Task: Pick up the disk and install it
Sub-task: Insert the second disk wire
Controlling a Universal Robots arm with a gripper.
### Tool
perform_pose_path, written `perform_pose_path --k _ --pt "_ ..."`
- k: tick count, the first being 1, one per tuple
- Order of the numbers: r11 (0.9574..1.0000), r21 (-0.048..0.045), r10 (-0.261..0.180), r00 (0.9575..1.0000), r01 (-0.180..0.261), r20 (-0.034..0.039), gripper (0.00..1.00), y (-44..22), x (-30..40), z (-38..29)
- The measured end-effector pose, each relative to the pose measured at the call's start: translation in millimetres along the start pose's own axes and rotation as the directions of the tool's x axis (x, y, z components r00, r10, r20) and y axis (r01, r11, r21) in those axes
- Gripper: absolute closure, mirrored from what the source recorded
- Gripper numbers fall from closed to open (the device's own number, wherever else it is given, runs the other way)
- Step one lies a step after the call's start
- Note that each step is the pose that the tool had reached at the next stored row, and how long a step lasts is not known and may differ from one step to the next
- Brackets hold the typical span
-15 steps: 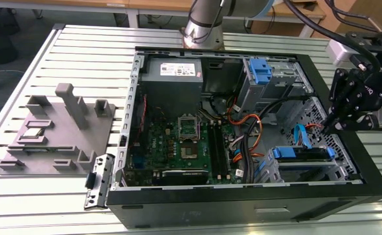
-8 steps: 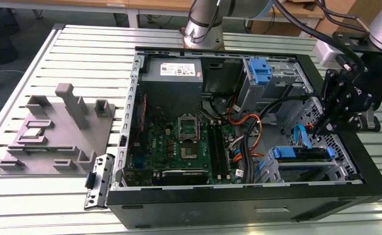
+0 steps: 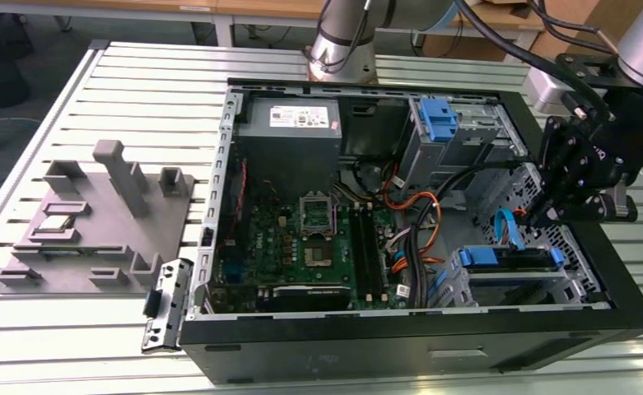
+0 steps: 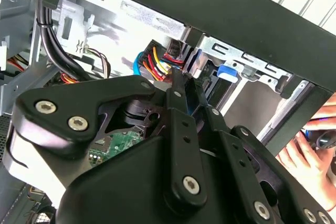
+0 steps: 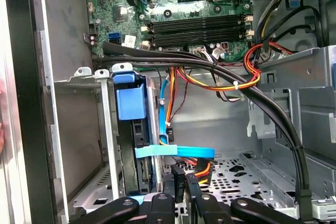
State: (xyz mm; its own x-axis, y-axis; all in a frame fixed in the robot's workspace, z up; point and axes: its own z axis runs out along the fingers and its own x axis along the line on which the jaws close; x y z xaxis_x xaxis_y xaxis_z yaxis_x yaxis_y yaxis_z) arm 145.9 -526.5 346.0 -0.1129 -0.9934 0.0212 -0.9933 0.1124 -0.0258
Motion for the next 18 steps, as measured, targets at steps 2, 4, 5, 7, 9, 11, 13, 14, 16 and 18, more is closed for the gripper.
perform_pose_path --k 2,4,5,7,9,11,13,14,16,18 --pt "1.0000 0.0000 0.000 1.0000 0.000 -0.0001 0.76 0.0 0.0 0.0" --pt "1.0000 0.0000 0.000 1.0000 0.000 0.0000 0.76 0.0 0.0 0.0" --pt "1.0000 0.0000 0.000 1.0000 0.000 -0.0001 0.76 0.0 0.0 0.0" --pt "1.0000 0.0000 0.000 1.0000 0.000 -0.0001 0.78 0.0 0.0 0.0" --pt "1.0000 0.0000 0.000 1.0000 0.000 0.0000 0.84 0.0 0.0 0.0" --pt "1.0000 0.0000 0.000 1.0000 0.000 -0.0001 0.84 0.0 0.0 0.0" --pt "1.0000 0.0000 0.000 1.0000 0.000 -0.0001 0.84 0.0 0.0 0.0" --pt "1.0000 0.0000 0.000 1.0000 0.000 -0.0001 0.84 0.0 0.0 0.0" --pt "1.0000 0.0000 0.000 1.0000 0.000 -0.0001 0.84 0.0 0.3 0.0" --pt "1.0000 0.0000 0.000 1.0000 0.000 -0.0002 0.84 -0.3 2.7 0.0"
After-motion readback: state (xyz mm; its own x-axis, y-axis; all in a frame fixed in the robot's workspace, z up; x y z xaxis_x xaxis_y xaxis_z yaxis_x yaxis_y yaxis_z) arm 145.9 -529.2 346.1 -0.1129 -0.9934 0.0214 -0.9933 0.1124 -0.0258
